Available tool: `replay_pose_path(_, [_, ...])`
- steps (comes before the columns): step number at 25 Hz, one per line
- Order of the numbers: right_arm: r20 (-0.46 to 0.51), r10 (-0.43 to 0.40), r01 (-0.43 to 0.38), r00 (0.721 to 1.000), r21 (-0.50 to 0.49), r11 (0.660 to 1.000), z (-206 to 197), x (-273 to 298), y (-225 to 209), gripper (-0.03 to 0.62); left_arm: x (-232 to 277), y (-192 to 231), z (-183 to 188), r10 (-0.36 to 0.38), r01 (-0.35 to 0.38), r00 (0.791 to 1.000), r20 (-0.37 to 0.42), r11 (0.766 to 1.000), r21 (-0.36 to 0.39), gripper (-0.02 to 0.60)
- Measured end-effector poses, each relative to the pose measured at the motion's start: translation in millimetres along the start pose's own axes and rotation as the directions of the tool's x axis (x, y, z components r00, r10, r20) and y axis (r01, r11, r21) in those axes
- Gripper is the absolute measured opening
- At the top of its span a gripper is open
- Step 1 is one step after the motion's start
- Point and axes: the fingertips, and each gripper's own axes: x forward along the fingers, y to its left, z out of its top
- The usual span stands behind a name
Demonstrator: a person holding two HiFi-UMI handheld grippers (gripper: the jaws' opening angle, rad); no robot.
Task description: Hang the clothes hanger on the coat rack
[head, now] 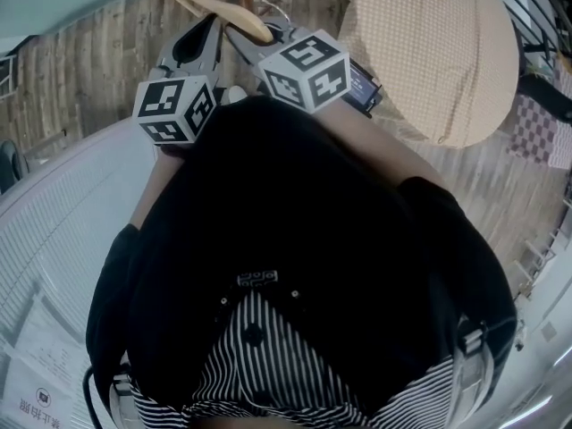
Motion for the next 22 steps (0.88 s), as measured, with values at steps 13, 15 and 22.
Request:
replay_pose_path(13, [0.02,-0.039,0.04,0.999,-0.017,0.999,19.5,59.2,33.5,0.002,-23.7,64.6,7.2,-0.065,0.066,0.998,0.015,0.998,-0.011,0.003])
replay_pose_path(15, [0.012,-0.035,0.035,0.999,-0.015,0.999,18.0,64.9,31.3,0.002,-22.3,69.9,5.0,-0.065,0.065,0.998,0.016,0.998,-0.021,0.003])
replay_pose_path(22, [-0.032,0.004,-0.005,0.999,-0.03,1.0,23.8,79.8,23.7,0.002,-14.8,83.6,6.9,-0.031,0.031,0.999,0.013,0.998,-0.049,0.003])
